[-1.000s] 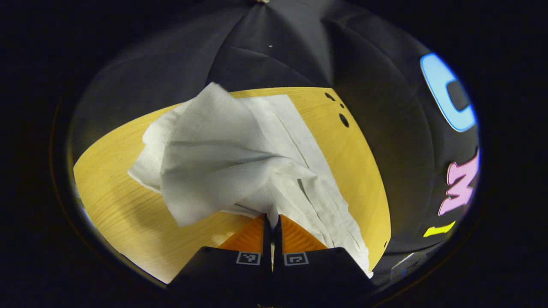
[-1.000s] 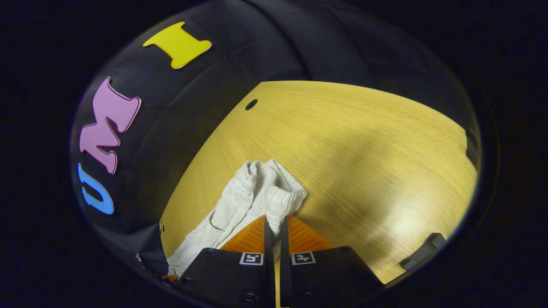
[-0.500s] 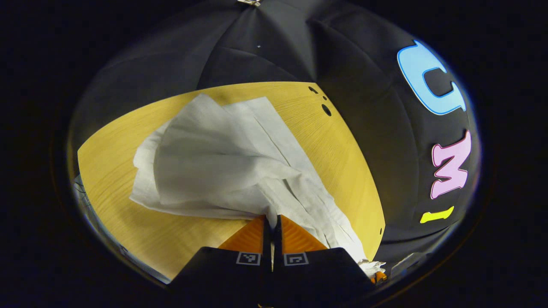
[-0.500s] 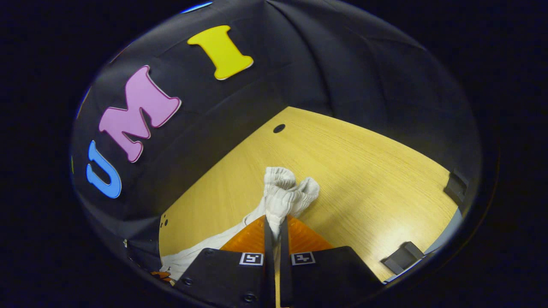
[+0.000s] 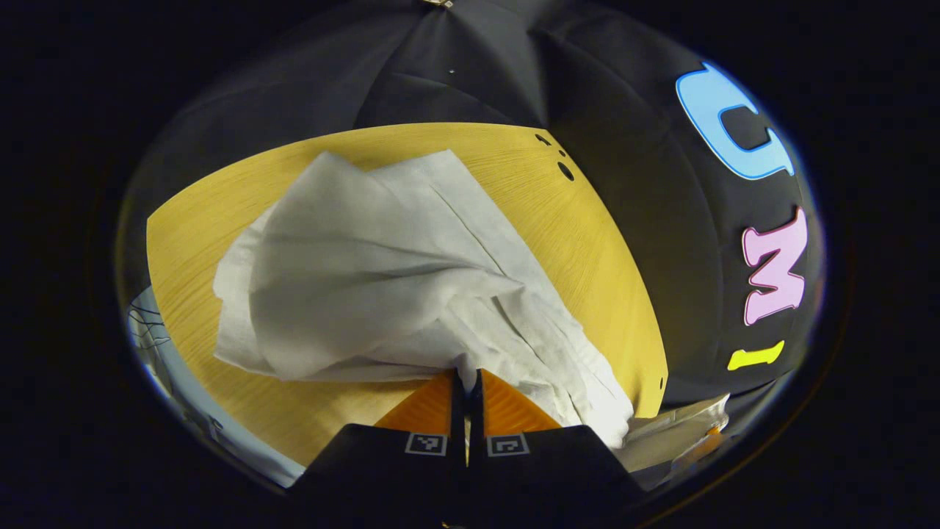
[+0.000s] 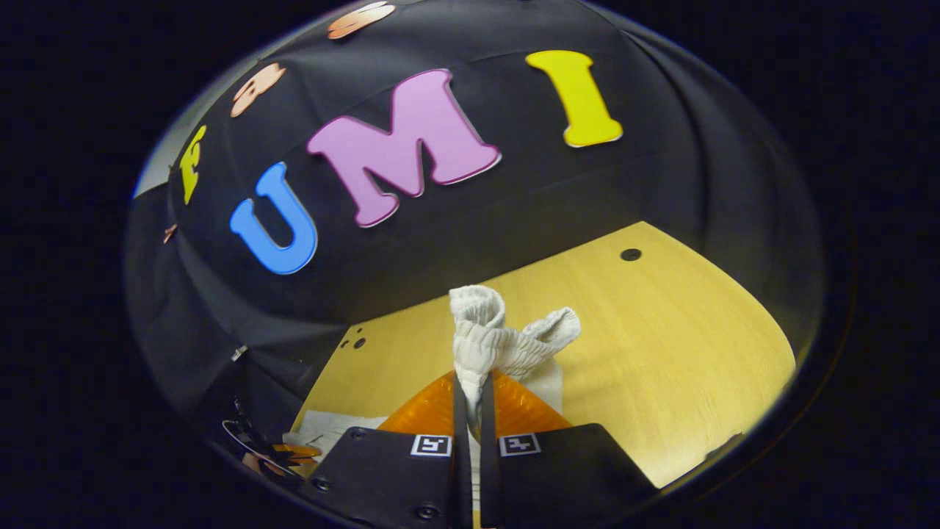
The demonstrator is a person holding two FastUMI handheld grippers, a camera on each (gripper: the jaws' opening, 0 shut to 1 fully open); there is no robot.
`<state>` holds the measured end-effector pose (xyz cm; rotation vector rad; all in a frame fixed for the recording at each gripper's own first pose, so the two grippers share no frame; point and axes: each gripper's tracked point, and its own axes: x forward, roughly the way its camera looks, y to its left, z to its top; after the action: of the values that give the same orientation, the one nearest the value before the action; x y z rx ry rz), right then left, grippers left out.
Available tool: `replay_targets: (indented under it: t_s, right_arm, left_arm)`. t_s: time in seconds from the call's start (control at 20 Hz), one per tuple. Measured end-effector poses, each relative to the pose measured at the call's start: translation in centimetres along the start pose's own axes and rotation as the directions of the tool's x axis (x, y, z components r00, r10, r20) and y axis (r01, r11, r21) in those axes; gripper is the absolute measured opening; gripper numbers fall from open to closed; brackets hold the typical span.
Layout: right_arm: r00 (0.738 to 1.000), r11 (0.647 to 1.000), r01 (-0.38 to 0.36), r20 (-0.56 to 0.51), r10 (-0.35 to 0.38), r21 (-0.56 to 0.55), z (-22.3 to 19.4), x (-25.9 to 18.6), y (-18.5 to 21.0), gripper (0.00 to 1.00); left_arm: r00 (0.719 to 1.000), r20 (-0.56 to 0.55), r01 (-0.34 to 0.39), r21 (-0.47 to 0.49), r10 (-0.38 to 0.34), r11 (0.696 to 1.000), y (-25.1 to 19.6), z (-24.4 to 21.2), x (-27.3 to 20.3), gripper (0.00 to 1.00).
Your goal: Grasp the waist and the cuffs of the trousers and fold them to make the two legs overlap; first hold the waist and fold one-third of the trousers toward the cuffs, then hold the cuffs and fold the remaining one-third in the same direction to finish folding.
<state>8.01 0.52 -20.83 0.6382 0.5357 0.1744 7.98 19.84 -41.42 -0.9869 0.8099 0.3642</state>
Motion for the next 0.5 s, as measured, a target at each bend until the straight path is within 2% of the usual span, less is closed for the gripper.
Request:
replay_targets:
  t_s: [0.25, 0.5]
  right_arm:
    - [0.985, 0.985, -0.122, -0.141, 0.105, -0.124, -6.3, 3.6, 8.1, 0.09]
    - [0.946, 0.955, -0.185, -0.306, 0.109, -0.233, -13.9, 6.2, 11.6, 0.09]
  left_arm:
    - [1.0, -0.006, -0.01, 0.03, 0.01, 0.999, 0.0, -0.3, 0.3, 0.06]
    - [1.0, -0.016, 0.005, 0.012, -0.005, 1.0, 0.1, 0.1, 0.5, 0.06]
